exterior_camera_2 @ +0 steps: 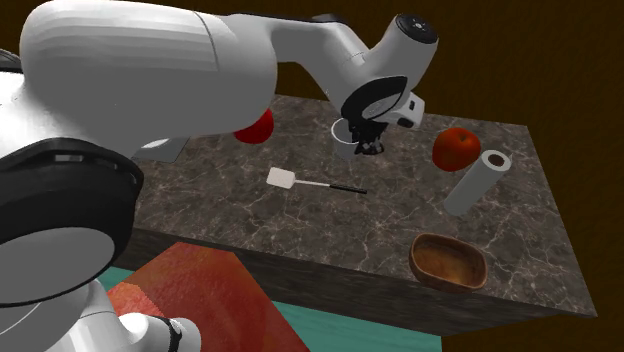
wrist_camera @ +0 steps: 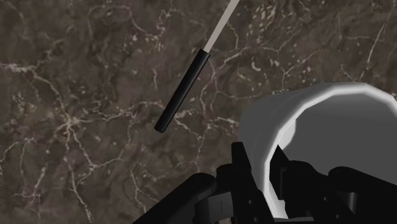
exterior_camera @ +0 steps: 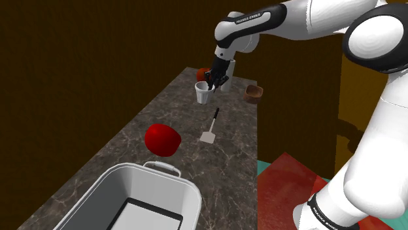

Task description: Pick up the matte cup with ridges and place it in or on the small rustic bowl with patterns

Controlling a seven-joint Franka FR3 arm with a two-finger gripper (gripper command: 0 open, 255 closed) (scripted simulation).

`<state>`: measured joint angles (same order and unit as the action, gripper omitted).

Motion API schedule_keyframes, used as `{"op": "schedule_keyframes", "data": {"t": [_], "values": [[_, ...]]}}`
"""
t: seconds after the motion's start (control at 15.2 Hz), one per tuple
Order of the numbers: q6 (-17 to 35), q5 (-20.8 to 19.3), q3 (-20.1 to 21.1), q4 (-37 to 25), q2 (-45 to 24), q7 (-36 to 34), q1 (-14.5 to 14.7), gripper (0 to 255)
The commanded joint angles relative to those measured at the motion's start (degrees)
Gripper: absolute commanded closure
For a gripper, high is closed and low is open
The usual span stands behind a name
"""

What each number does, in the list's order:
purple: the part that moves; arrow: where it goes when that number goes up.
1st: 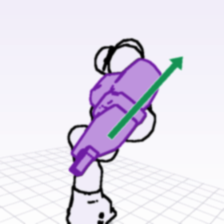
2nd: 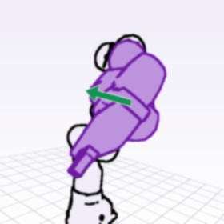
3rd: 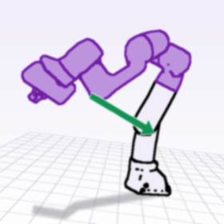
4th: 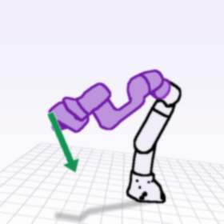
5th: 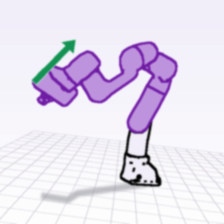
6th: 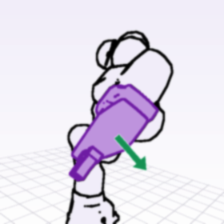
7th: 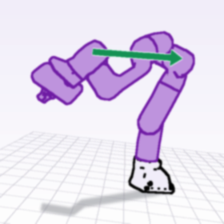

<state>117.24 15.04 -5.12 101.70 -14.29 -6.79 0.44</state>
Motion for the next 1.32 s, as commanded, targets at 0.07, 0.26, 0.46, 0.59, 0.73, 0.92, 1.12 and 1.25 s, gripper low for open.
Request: {"op": "schedule_keyframes", "data": {"t": [0.07, 0.26, 0.46, 0.59, 0.73, 0.92, 1.12, 1.25], "values": [[-2.05, -0.32, -0.09, -1.33, 0.76, -0.50, -0.02, 255], [-4.11, -0.59, -0.15, -2.90, 1.31, -0.99, -0.05, 255], [-6.21, -0.84, -0.21, -4.60, 1.76, -1.48, -0.08, 255], [-7.62, -0.98, -0.25, -5.80, 1.99, -1.79, -0.11, 255], [-9.05, -1.11, -0.28, -7.08, 2.18, -2.11, -0.14, 255], [-10.67, -1.11, -0.79, -8.17, 2.47, -1.15, -0.94, 255], [-12.00, -0.82, -2.27, -8.50, 2.62, 2.50, -3.27, 255], [-12.99, -0.63, -3.25, -9.10, 2.44, 4.93, -4.86, 255]]}}
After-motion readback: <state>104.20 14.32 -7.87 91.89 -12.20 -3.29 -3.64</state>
